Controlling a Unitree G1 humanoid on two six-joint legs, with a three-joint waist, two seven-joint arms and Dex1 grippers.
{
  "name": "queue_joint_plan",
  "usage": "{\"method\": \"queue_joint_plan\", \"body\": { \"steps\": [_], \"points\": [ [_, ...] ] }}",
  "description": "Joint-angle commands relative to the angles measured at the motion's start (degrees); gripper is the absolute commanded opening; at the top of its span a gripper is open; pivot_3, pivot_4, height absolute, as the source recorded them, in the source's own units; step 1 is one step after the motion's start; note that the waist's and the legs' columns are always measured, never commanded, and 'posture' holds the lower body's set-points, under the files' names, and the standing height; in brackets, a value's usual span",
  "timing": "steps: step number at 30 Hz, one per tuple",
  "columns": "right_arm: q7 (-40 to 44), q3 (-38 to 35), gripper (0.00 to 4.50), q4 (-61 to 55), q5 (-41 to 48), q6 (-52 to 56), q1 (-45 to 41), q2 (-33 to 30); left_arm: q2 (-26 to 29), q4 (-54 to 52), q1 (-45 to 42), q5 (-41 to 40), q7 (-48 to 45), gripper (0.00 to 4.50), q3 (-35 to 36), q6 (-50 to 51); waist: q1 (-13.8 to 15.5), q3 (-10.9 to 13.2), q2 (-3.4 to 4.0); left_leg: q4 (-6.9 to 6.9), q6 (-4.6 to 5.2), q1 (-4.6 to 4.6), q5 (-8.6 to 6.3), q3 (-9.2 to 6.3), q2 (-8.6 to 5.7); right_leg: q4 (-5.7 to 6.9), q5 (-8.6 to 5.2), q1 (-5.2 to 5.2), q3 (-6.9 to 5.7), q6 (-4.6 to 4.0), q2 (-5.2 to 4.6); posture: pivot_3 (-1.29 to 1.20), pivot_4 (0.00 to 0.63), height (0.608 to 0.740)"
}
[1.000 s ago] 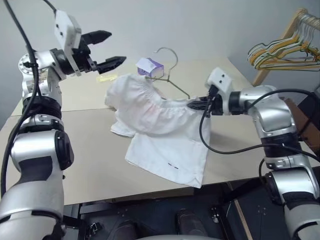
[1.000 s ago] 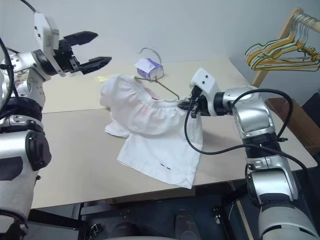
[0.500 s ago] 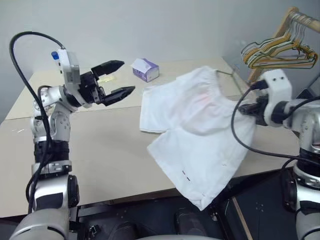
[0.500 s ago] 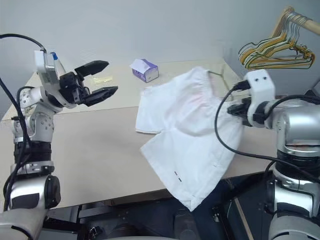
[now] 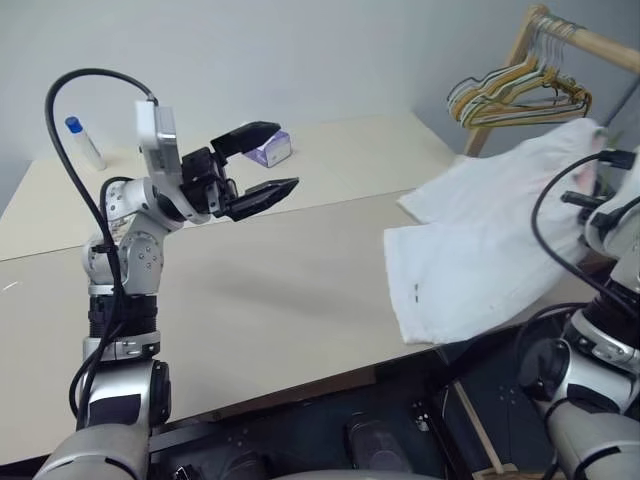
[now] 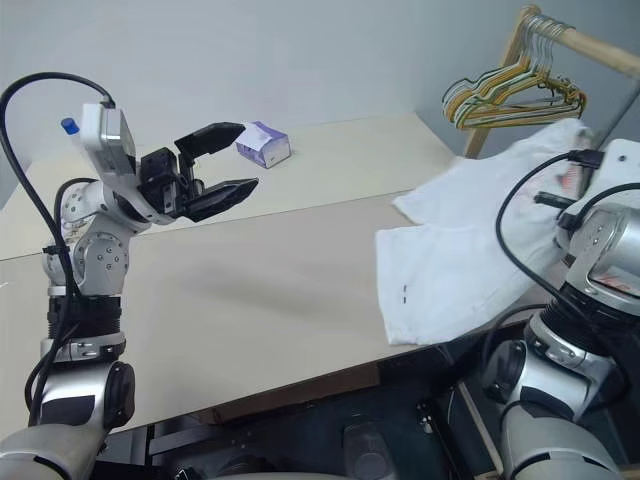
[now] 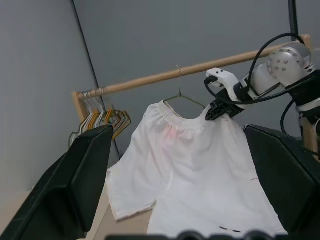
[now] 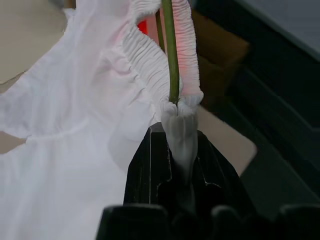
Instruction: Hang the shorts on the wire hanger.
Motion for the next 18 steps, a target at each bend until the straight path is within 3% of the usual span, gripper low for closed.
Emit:
{"method": "queue_joint_plan", "body": {
  "steps": [1, 8, 18],
  "points": [
    [-7.13, -3.94, 0.10, 0.16, -4.74, -0.50, -5.52, 1.21, -0.05, -2.68, -0.74, -0.90, 2.05, 4.50, 0.18, 0.10, -0.34, -0.06, 0.10, 0.00, 0.00, 0.01, 0.00, 0.00, 0.00, 0.00, 0.00, 0.00, 0.00, 0.00, 0.00, -0.27, 0.000, 0.740],
    [-15.47, -9.82, 0.10, 7.09, -6.03, -7.72, -14.10, 4.03, -0.09, -4.95, 0.85, -0.37, 3.90, 4.50, -0.86, 0.12, -1.30, -0.20, 0.36, -0.09, 0.03, 0.15, -0.01, 0.06, -0.03, 0.00, -0.01, 0.05, 0.14, 0.01, 0.00, -0.26, 0.000, 0.740],
    [-21.28, -19.81, 0.10, 22.48, -2.35, -13.26, -22.12, -0.71, 0.06, -8.05, 3.08, -1.64, 4.70, 4.50, -0.76, 0.20, -1.32, -0.22, 0.40, -0.48, 0.06, 0.65, -0.03, 0.18, -0.23, -0.03, -0.03, 0.14, 0.67, 0.05, 0.04, -0.24, 0.000, 0.740]
  ]
}}
